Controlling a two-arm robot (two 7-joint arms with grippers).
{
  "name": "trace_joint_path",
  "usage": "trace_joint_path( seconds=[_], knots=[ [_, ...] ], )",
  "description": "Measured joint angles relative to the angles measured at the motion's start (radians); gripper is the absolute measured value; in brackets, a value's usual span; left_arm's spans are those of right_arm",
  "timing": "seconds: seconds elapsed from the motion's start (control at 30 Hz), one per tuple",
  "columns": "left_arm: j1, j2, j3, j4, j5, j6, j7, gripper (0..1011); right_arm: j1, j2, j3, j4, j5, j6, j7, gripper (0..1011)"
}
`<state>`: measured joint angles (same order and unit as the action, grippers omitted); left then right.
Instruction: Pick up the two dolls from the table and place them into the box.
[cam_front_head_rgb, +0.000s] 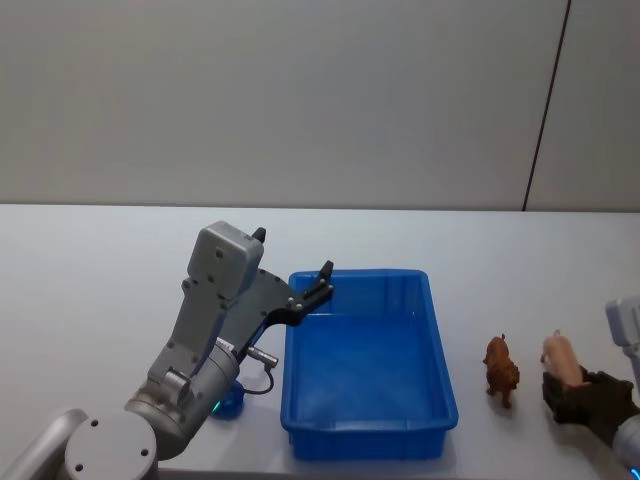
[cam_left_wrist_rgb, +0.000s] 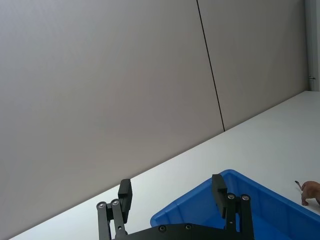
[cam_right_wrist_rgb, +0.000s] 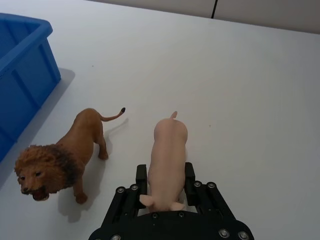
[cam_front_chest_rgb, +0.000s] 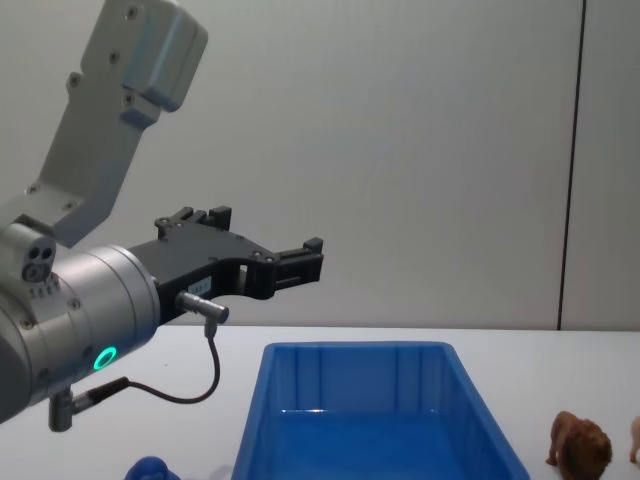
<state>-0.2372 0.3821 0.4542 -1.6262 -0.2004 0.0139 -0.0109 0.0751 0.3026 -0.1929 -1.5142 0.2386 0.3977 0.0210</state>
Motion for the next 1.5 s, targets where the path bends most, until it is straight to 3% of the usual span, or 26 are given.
trace_joint_path(
  seconds=[0.17,0.5,0.87,1.23,1.5],
  knots=[
    [0.000,0.000,0.000,0.000,0.000,0.000,0.000,1001,0.005,-0.008,-0.001,-0.001,-0.003,-0.021,-0.014,361],
    [0.000,0.000,0.000,0.000,0.000,0.000,0.000,1001,-0.001,-0.017,-0.003,-0.063,0.004,-0.068,-0.018,361],
    [0.000,0.000,0.000,0.000,0.000,0.000,0.000,1001,-0.018,-0.026,-0.018,-0.195,0.023,-0.091,0.037,361],
    [0.000,0.000,0.000,0.000,0.000,0.000,0.000,1001,-0.021,-0.054,-0.064,-0.284,0.000,-0.036,0.121,361],
    [0.000,0.000,0.000,0.000,0.000,0.000,0.000,1001,-0.010,-0.102,-0.129,-0.301,-0.066,0.045,0.168,361]
  ],
)
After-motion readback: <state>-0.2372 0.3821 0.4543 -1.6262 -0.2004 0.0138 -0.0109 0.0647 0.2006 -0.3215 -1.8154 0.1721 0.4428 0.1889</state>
